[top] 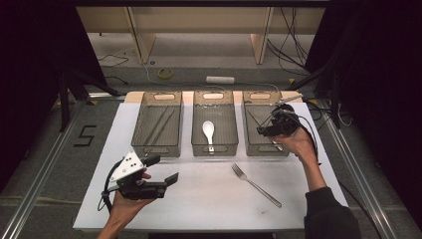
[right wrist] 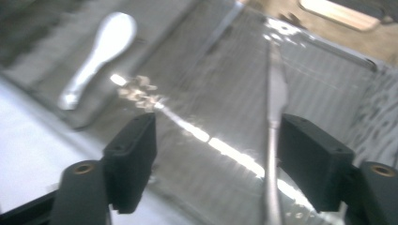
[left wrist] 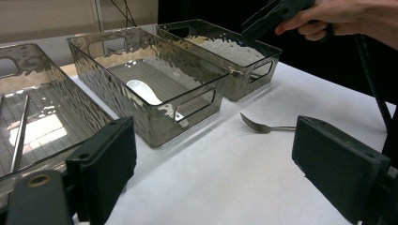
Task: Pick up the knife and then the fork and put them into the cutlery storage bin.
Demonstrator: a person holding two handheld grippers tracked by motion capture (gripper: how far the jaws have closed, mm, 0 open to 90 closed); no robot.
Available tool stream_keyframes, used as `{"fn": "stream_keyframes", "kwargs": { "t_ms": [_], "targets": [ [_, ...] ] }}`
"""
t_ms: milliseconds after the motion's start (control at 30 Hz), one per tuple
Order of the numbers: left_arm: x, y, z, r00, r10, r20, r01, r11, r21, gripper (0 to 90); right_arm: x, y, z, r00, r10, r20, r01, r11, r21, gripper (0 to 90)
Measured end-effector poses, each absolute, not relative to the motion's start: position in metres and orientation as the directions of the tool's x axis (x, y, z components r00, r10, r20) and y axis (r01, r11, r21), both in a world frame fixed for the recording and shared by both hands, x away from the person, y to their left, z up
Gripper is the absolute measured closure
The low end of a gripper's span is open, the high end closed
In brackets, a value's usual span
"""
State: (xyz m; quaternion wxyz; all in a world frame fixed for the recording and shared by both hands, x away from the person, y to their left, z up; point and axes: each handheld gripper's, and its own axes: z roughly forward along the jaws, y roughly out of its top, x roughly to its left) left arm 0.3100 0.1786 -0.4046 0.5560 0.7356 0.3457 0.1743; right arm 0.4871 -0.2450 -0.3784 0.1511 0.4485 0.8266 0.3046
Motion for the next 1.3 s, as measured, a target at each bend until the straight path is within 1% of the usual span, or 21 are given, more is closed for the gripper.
{"fn": "stream_keyframes", "kwargs": {
  "t_ms": [100,300,400,533,900,1000,1067,1167,1233,1300],
  "targets": [
    [0.310,0.179,-0.405,0.701,0.703,-0.124,0.313,-0.146,0.938,13.8,0.471,-0.240,-0.368,-0.592,0.806,0.002,0.604,0.442,0.663,24.8],
    [0.310,0.179,-0.405,0.699,0.704,-0.124,0.313,-0.146,0.938,13.8,0.443,-0.229,-0.358,-0.665,0.747,0.003,0.542,0.479,0.691,23.6],
    [0.310,0.179,-0.405,0.697,0.705,-0.129,0.316,-0.140,0.938,13.8,0.433,-0.224,-0.358,-0.689,0.725,0.014,0.526,0.487,0.697,23.0],
    [0.310,0.180,-0.405,0.698,0.705,-0.127,0.314,-0.142,0.939,13.8,0.424,-0.218,-0.362,-0.712,0.702,0.015,0.521,0.514,0.681,23.0],
    [0.310,0.180,-0.405,0.697,0.706,-0.125,0.314,-0.144,0.938,13.8,0.408,-0.207,-0.377,-0.762,0.647,0.011,0.530,0.615,0.584,22.5],
    [0.310,0.180,-0.405,0.697,0.706,-0.122,0.313,-0.147,0.938,13.8,0.405,-0.204,-0.383,-0.773,0.634,0.018,0.535,0.636,0.556,21.1],
    [0.310,0.180,-0.405,0.698,0.706,-0.123,0.314,-0.147,0.938,13.8,0.404,-0.203,-0.388,-0.776,0.630,0.010,0.539,0.655,0.529,18.6],
    [0.310,0.180,-0.405,0.698,0.706,-0.120,0.311,-0.147,0.939,13.8,0.403,-0.203,-0.397,-0.779,0.627,0.006,0.547,0.674,0.497,18.6],
    [0.310,0.180,-0.405,0.697,0.706,-0.120,0.311,-0.148,0.939,13.8,0.401,-0.203,-0.401,-0.777,0.630,0.005,0.556,0.682,0.474,19.8],
    [0.310,0.180,-0.405,0.699,0.705,-0.120,0.310,-0.148,0.939,13.8,0.400,-0.203,-0.406,-0.782,0.624,-0.008,0.554,0.700,0.450,24.8]
  ]
}}
